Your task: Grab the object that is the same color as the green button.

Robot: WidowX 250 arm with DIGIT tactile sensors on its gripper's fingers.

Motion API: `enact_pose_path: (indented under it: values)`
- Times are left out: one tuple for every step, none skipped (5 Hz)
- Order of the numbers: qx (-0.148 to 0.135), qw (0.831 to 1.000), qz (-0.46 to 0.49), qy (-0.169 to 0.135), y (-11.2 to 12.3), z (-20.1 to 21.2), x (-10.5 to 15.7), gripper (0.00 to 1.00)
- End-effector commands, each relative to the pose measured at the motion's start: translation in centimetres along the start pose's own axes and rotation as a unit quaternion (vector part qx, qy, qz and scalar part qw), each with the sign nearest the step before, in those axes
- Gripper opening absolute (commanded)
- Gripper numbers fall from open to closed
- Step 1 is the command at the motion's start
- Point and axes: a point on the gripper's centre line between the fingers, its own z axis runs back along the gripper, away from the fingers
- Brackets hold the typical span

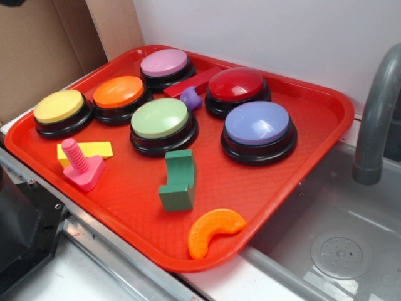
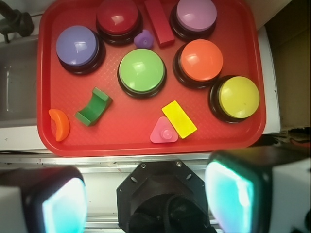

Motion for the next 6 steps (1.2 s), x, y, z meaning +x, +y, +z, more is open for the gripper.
enact_pose_path:
  values:
    - [0.000,1.000,0.000,0.000,0.0,0.0,0.0,1.00]
    - [-0.001,0.998,0.063,-0.003,-1.8,-2.0,0.7,1.00]
    - [-0.002,0.993,0.113,-0.021,-3.9,-5.0,1.8,1.00]
    - [-0.014,0.983,0.175,-0.044,-4.7,-7.9,2.8,1.00]
    - [0.008,0.973,0.225,-0.055,-5.7,-12.7,4.0,1.00]
    - [0.038,0.956,0.279,-0.085,-6.0,-16.3,5.3,1.00]
